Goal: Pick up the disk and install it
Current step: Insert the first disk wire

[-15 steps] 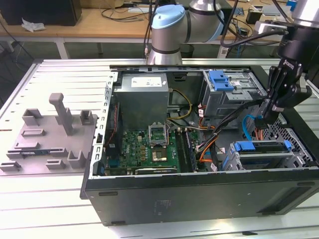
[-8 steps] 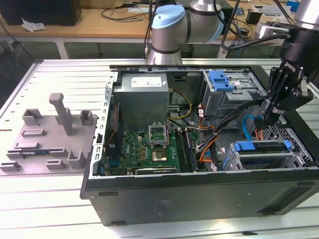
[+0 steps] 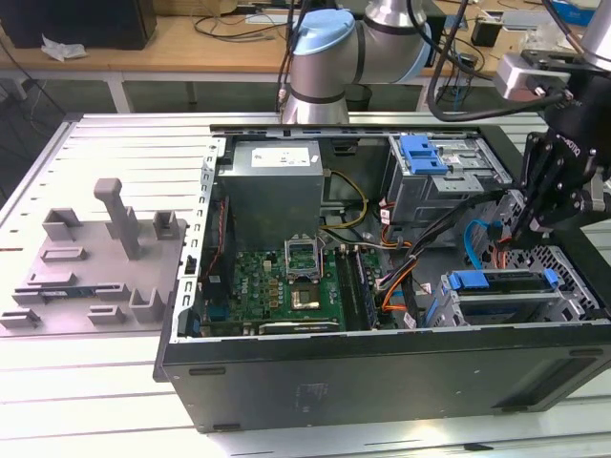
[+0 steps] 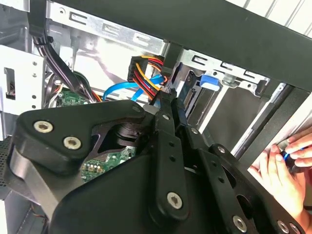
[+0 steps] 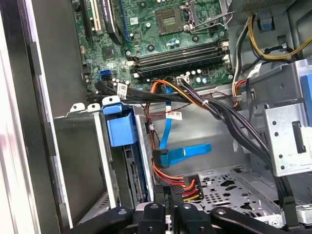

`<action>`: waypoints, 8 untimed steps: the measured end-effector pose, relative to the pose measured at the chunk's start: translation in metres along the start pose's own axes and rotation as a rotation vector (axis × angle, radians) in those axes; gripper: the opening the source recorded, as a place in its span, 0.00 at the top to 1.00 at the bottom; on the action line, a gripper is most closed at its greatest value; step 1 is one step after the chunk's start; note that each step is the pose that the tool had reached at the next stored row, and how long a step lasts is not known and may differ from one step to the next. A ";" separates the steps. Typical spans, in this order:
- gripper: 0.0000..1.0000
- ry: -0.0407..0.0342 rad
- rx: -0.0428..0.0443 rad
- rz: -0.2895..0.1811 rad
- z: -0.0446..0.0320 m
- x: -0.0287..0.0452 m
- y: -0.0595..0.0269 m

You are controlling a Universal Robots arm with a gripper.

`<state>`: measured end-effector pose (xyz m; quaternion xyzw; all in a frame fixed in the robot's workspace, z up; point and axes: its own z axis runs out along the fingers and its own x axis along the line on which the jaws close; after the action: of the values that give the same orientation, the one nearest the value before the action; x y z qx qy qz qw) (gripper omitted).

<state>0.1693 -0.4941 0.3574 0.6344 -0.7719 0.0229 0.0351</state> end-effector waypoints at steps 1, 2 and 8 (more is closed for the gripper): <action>0.84 -0.0024 0.0008 -0.001 0.0001 0.0008 0.0003; 0.84 -0.0047 0.0015 -0.003 0.0001 0.0015 0.0005; 0.84 -0.0205 0.0054 -0.010 0.0005 0.0069 0.0019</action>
<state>0.1662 -0.5005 0.3575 0.6387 -0.7688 0.0183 0.0256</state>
